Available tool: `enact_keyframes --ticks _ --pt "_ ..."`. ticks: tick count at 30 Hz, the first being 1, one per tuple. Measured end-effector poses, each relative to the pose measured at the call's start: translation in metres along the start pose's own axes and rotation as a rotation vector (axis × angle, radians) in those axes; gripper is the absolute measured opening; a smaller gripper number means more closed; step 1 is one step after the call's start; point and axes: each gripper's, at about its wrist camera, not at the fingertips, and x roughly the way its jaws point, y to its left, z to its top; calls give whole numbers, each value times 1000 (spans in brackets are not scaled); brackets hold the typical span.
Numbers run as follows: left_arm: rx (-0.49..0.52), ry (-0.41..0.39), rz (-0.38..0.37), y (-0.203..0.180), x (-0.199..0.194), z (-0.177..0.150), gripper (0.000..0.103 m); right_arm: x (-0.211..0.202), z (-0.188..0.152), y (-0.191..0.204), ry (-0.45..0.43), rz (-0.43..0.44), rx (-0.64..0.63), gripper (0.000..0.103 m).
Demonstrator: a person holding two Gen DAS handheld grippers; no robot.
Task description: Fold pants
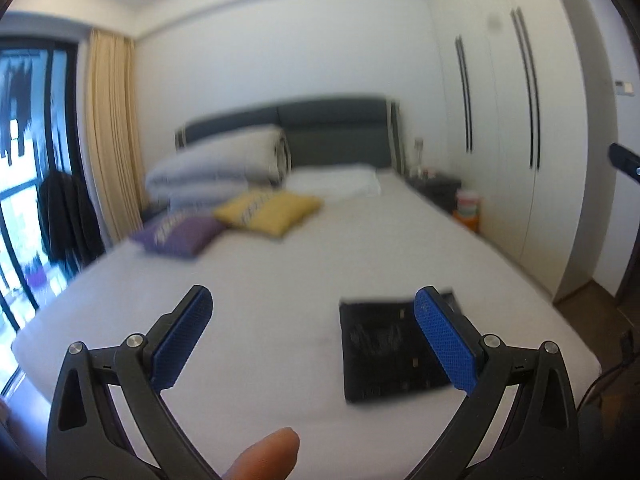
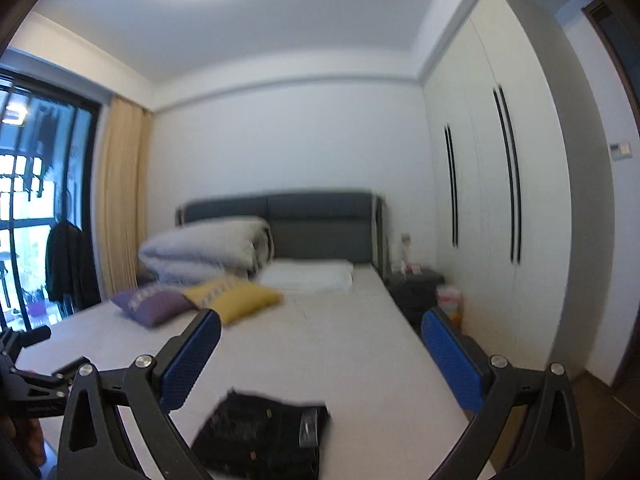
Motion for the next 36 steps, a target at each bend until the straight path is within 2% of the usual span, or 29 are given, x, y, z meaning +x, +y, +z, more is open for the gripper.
enact_keyframes --ticks 2,5,8,14,21,31,36 --pt "-17 104 25 -5 19 -9 103 8 -8 0 68 -33 13 103" --pt "-44 218 24 -8 38 -24 103 25 -25 4 203 -21 33 103" --pt "-49 284 9 -15 51 -39 103 38 -44 11 300 6 58 103" --pt "-49 334 5 -27 69 -59 103 47 -77 38 430 27 55 103" --pt "-66 372 13 -25 85 -70 103 47 -89 55 490 36 30 103" --pt "-91 424 16 -19 98 -81 103 56 -104 53 579 10 51 103" --pt "-90 435 13 -21 102 -85 103 56 -109 55 597 13 47 103"
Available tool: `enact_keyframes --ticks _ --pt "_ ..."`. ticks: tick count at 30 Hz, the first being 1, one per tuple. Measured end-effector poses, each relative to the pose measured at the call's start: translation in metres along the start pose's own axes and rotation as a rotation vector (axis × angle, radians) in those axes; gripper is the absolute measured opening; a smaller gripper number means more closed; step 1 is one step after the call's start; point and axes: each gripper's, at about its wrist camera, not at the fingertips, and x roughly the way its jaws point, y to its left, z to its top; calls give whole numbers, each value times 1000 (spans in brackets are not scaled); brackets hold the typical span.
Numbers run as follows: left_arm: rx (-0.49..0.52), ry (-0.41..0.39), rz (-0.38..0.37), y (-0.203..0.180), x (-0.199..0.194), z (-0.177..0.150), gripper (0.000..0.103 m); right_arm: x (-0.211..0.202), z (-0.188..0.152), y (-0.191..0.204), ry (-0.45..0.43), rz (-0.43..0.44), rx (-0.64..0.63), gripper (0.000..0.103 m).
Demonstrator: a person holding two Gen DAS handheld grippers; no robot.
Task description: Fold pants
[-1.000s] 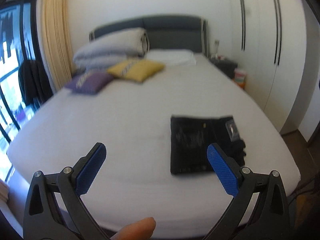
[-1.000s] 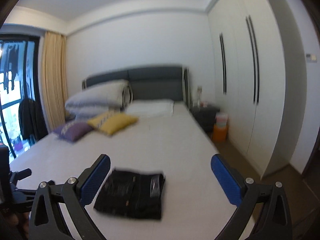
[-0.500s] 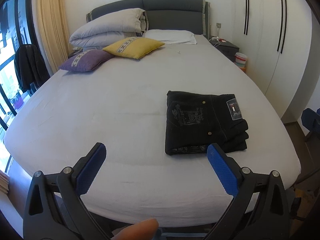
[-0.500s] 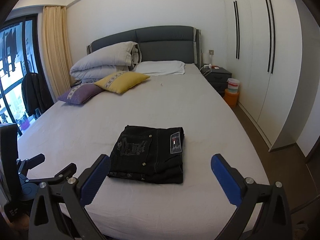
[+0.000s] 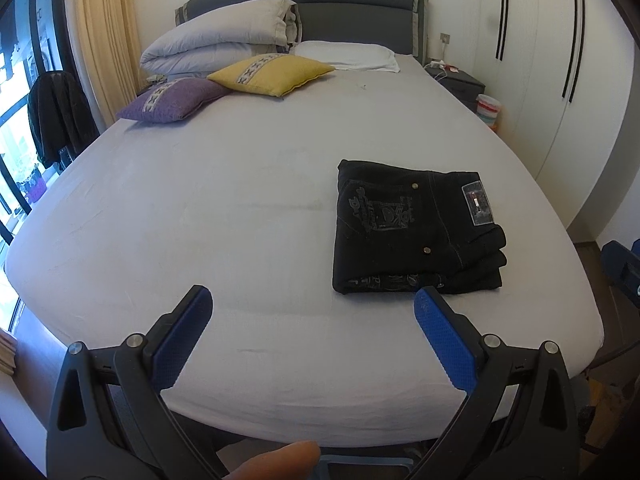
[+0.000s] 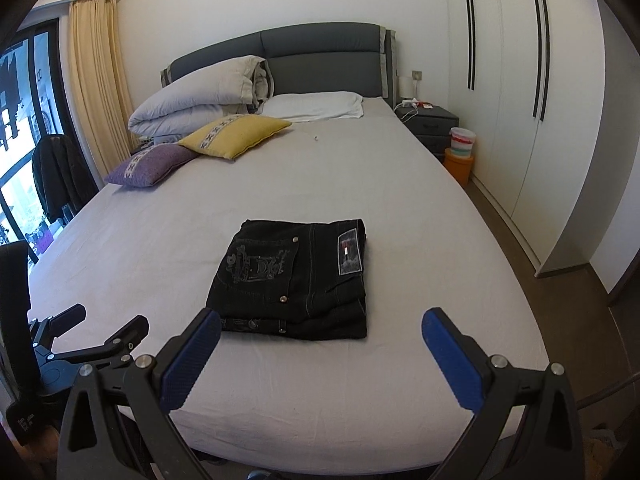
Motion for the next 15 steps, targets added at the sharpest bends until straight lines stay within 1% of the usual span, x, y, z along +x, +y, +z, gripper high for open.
enact_keyframes --ticks 15 --pt "-3 11 -3 -1 4 -2 103 8 -2 -1 23 -3 -7 103"
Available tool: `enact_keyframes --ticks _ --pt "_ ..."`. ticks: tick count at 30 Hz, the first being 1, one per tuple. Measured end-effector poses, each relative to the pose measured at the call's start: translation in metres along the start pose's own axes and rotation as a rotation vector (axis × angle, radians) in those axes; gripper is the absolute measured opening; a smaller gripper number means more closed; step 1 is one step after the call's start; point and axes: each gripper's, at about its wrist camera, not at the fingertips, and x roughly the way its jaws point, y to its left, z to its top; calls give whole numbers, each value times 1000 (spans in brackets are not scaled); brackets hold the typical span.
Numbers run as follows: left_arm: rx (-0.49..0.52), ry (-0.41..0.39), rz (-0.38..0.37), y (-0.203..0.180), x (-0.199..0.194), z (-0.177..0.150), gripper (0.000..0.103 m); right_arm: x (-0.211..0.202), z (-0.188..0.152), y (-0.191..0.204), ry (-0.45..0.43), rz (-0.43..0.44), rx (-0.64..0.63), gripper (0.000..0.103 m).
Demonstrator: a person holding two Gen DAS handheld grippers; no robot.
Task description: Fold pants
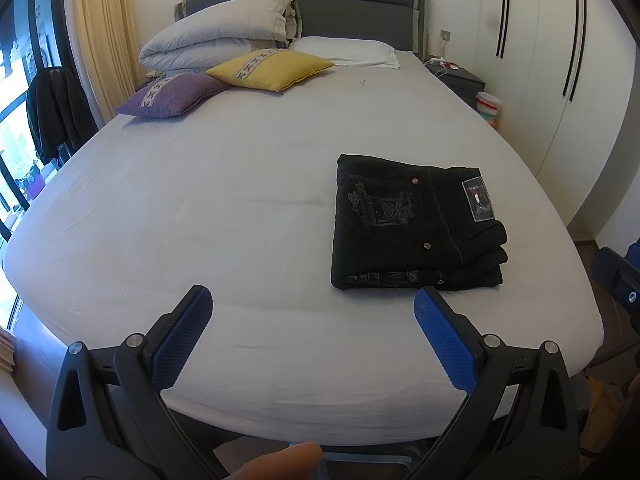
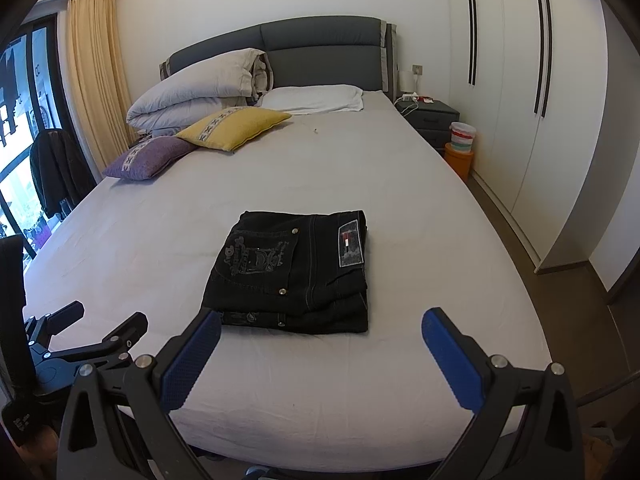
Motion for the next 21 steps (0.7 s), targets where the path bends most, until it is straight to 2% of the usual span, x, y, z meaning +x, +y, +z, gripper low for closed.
enact_keyframes --ticks 21 --pt "-1 0 -1 -1 1 -1 103 3 2 -1 5 4 -3 103"
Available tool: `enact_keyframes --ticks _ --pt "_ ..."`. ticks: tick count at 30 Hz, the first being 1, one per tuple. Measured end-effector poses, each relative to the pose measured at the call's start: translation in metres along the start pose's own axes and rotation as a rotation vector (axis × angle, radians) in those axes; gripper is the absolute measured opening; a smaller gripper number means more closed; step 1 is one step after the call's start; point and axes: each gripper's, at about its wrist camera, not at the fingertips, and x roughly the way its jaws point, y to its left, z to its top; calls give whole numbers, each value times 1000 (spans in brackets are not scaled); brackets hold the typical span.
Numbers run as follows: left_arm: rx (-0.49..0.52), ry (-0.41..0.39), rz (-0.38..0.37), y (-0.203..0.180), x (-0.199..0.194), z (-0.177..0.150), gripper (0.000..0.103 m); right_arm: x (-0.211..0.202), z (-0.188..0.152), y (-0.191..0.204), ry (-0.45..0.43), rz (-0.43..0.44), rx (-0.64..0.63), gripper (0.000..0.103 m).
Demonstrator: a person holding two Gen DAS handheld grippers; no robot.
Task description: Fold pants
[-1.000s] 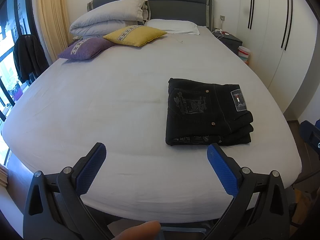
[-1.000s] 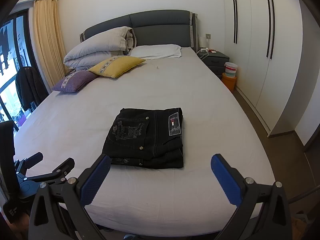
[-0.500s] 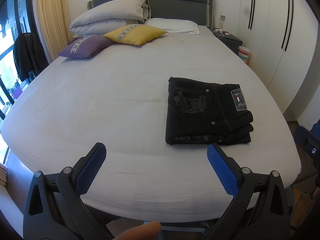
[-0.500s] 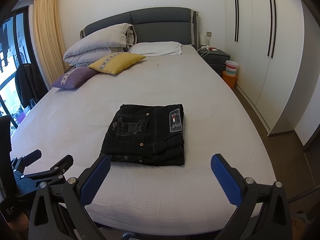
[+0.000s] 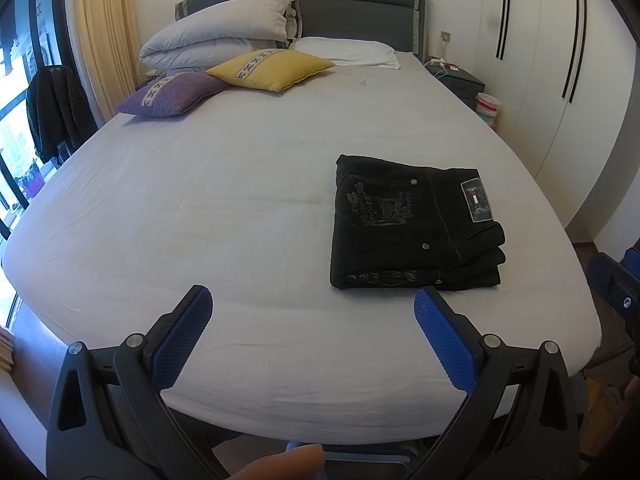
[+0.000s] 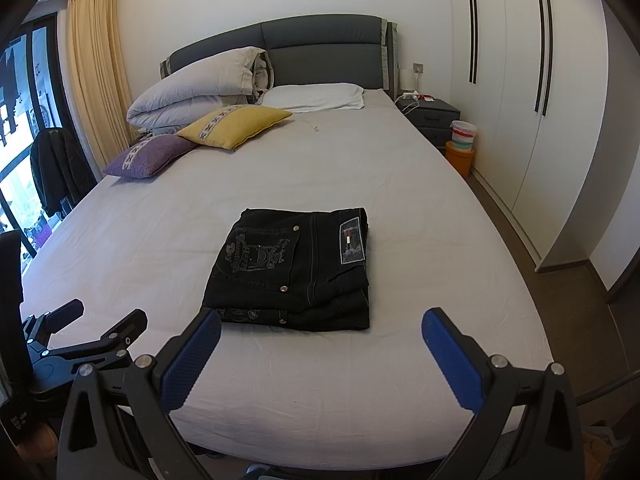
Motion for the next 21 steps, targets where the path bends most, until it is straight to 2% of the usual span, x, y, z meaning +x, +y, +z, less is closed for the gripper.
enact_keyframes --ticks 21 --pt "-2 1 1 -1 0 0 103 1 -2 1 16 0 -6 103"
